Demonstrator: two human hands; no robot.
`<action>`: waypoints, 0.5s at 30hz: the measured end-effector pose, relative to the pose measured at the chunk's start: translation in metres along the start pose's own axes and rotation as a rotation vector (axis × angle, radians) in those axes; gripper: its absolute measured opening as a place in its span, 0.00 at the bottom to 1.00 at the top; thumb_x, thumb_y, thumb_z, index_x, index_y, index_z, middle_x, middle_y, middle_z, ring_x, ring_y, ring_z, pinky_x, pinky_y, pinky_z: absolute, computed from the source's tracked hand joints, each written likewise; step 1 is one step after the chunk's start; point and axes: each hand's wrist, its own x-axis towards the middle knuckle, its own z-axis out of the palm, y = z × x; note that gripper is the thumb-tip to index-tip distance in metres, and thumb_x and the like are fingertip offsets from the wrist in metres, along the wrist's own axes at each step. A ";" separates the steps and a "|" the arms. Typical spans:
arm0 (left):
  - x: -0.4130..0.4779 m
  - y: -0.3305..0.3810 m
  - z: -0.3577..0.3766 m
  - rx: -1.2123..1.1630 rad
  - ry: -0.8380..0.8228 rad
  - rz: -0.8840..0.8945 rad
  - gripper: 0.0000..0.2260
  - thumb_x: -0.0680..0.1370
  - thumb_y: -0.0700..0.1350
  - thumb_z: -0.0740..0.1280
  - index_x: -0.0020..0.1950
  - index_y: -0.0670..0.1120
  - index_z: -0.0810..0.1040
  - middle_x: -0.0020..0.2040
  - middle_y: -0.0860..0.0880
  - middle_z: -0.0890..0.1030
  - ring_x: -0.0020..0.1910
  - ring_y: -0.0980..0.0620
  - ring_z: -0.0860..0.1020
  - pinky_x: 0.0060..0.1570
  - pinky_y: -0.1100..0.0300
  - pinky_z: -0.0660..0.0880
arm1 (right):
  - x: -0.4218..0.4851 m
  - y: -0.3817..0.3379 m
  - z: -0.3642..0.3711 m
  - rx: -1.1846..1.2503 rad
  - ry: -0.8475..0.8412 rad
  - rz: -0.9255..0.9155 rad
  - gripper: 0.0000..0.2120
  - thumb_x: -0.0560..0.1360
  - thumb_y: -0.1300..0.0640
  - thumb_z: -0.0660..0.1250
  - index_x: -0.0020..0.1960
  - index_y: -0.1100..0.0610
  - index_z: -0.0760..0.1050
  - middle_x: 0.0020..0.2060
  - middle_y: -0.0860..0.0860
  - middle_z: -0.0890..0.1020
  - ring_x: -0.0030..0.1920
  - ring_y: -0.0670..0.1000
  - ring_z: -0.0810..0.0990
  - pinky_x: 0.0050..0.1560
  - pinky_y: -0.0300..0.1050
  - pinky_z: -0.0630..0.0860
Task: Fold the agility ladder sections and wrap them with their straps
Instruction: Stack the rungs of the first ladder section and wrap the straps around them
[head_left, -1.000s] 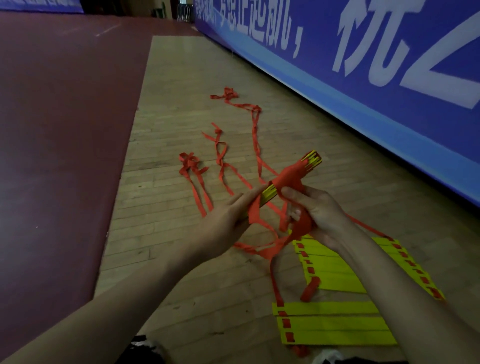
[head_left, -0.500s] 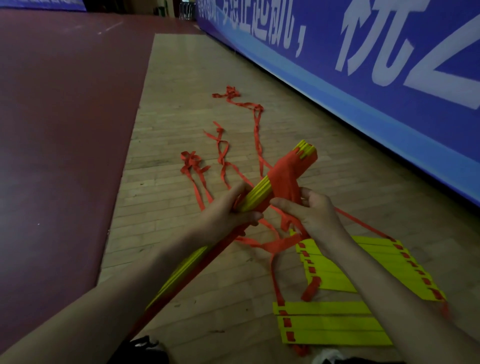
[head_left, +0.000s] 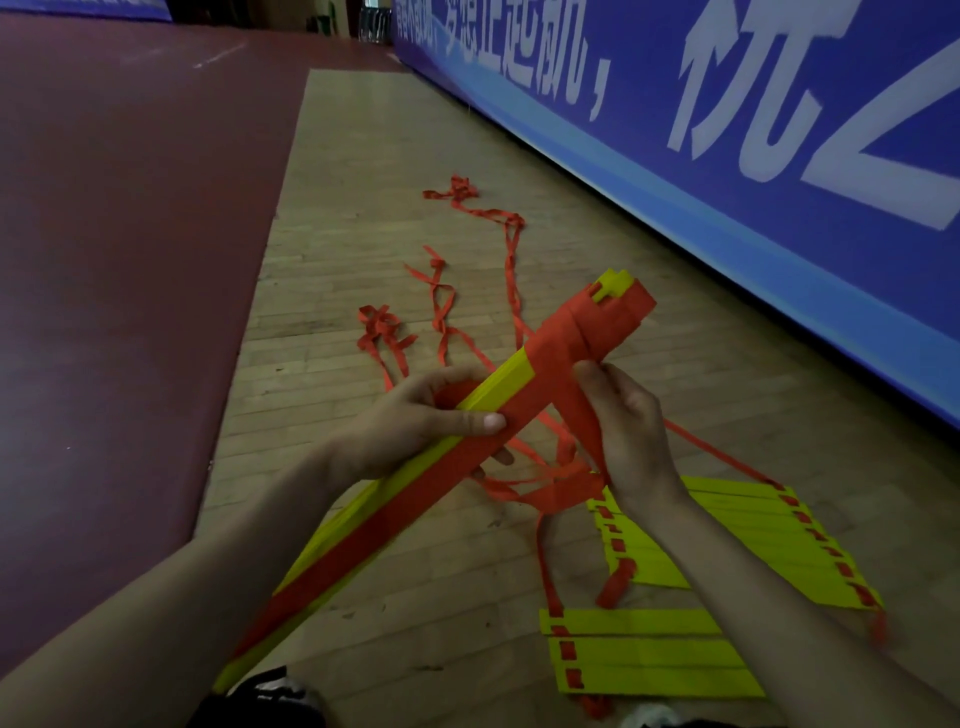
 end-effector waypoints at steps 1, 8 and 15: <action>0.000 -0.001 -0.001 0.014 0.012 -0.001 0.18 0.72 0.37 0.69 0.61 0.35 0.72 0.45 0.42 0.82 0.43 0.39 0.82 0.36 0.53 0.81 | 0.001 0.000 0.000 -0.023 -0.017 0.027 0.11 0.69 0.46 0.68 0.39 0.55 0.75 0.22 0.42 0.72 0.22 0.40 0.67 0.23 0.35 0.63; 0.000 -0.005 -0.006 0.079 0.116 -0.031 0.16 0.70 0.39 0.71 0.56 0.38 0.75 0.39 0.44 0.83 0.37 0.47 0.83 0.33 0.55 0.80 | 0.007 0.009 -0.006 -0.077 -0.205 0.141 0.04 0.72 0.65 0.70 0.46 0.60 0.80 0.35 0.49 0.85 0.35 0.44 0.82 0.37 0.36 0.78; -0.002 -0.006 -0.007 0.084 0.125 -0.050 0.19 0.69 0.40 0.71 0.57 0.35 0.74 0.41 0.41 0.82 0.38 0.45 0.83 0.34 0.53 0.80 | 0.009 0.009 -0.014 -0.091 -0.298 0.232 0.07 0.66 0.62 0.73 0.44 0.59 0.81 0.35 0.50 0.84 0.35 0.46 0.81 0.37 0.38 0.78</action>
